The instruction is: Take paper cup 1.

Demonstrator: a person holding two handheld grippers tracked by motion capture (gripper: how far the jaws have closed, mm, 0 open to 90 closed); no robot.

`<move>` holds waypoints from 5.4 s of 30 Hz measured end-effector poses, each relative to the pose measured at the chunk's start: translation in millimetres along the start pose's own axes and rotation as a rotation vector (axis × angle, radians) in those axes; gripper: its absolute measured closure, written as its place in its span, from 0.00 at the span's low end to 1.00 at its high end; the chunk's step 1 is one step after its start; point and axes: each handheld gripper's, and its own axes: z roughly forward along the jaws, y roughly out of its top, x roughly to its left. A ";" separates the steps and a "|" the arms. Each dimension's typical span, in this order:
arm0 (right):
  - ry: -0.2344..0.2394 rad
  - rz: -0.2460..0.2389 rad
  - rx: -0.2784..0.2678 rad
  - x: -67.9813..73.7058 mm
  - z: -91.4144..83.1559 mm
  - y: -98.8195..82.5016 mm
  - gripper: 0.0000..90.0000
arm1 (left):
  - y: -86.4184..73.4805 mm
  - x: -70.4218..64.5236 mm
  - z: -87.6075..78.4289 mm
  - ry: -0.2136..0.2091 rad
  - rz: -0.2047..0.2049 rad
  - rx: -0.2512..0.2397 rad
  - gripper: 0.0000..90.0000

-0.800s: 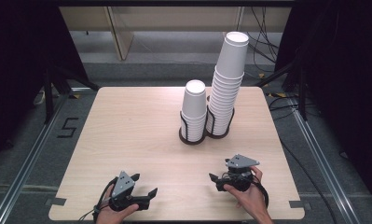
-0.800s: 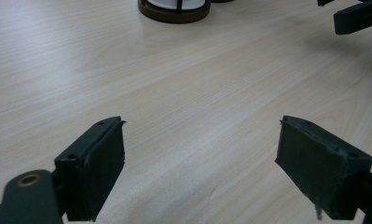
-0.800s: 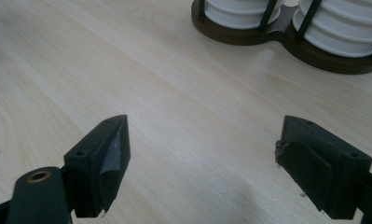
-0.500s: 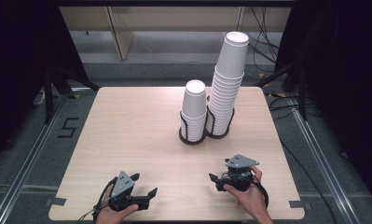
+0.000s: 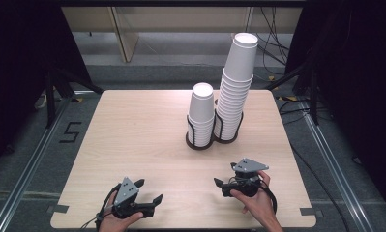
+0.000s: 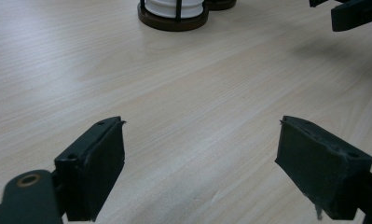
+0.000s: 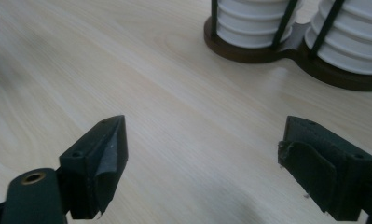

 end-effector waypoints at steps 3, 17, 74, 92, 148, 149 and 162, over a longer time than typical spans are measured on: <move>0.009 -0.016 -0.031 0.2 0.0 4.7 0.18 | 0.0 0.0 0.1 -0.008 0.012 -0.007 0.16; 0.009 -0.017 -0.070 3.9 0.6 32.6 0.18 | -0.5 0.1 -0.2 -0.001 0.009 0.004 0.16; -0.125 -0.020 -0.175 -13.0 17.4 179.9 0.22 | -2.1 2.2 2.3 -0.003 -0.022 0.005 0.16; -0.239 0.039 -0.172 -14.1 48.2 208.5 0.19 | -1.4 2.7 0.8 -0.001 -0.017 0.010 0.16; -0.175 -0.050 -0.350 20.9 -37.0 230.2 0.22 | -1.4 0.3 2.3 -0.008 -0.014 0.017 0.16; -0.149 -0.062 -0.335 25.3 -39.8 219.2 0.22 | -1.2 0.8 2.1 -0.007 -0.012 0.018 0.16; -0.060 -0.074 -0.311 34.3 -43.3 164.8 0.22 | -1.8 1.3 3.5 -0.004 -0.019 0.017 0.16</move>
